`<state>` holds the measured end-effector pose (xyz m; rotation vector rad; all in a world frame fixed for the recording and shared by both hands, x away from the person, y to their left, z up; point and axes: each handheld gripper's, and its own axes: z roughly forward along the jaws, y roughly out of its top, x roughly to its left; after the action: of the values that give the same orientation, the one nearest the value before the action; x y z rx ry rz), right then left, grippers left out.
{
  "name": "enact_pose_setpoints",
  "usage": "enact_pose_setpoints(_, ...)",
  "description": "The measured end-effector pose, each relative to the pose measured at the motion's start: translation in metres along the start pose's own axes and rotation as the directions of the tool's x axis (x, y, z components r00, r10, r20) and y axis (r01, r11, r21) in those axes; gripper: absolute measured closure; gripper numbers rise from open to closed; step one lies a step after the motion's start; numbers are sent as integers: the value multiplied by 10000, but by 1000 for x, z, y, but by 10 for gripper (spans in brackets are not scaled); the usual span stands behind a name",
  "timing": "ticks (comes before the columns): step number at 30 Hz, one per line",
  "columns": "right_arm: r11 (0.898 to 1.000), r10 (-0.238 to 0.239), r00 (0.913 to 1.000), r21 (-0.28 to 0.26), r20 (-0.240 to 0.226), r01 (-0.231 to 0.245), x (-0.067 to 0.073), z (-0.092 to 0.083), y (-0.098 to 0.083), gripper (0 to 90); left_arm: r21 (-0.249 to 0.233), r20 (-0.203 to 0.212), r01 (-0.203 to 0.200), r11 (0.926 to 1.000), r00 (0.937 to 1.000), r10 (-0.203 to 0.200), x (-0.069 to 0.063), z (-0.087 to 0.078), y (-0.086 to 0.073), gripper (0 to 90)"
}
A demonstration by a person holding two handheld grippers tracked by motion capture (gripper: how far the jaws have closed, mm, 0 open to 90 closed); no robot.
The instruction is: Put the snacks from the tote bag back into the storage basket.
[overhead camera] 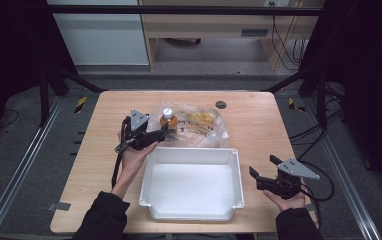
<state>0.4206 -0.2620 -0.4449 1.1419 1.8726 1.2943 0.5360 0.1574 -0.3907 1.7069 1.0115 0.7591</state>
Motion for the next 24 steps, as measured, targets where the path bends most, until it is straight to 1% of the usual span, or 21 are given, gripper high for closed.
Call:
enact_pose_setpoints(5, 10000, 2, 10000, 2, -25, -2, 0, 0, 0, 150, -40, -65, -36, 10000, 10000, 36, 0, 4, 3, 235)
enact_pose_setpoints(15, 10000, 13, 10000, 2, -59, -13, 0, 0, 0, 153, -22, -55, -109, 9999, 9999, 109, -1, 13, 7, 256)
enact_pose_setpoints(22, 10000, 20, 10000, 4, -72, -20, 0, 0, 0, 154, -73, -62, -118, 9999, 9999, 118, -1, 17, 7, 279)
enact_pose_setpoints(24, 10000, 39, 10000, 19, -87, -39, 0, 1, 0, 154, -26, -81, -179, 9998, 9998, 179, -1, 20, 6, 285)
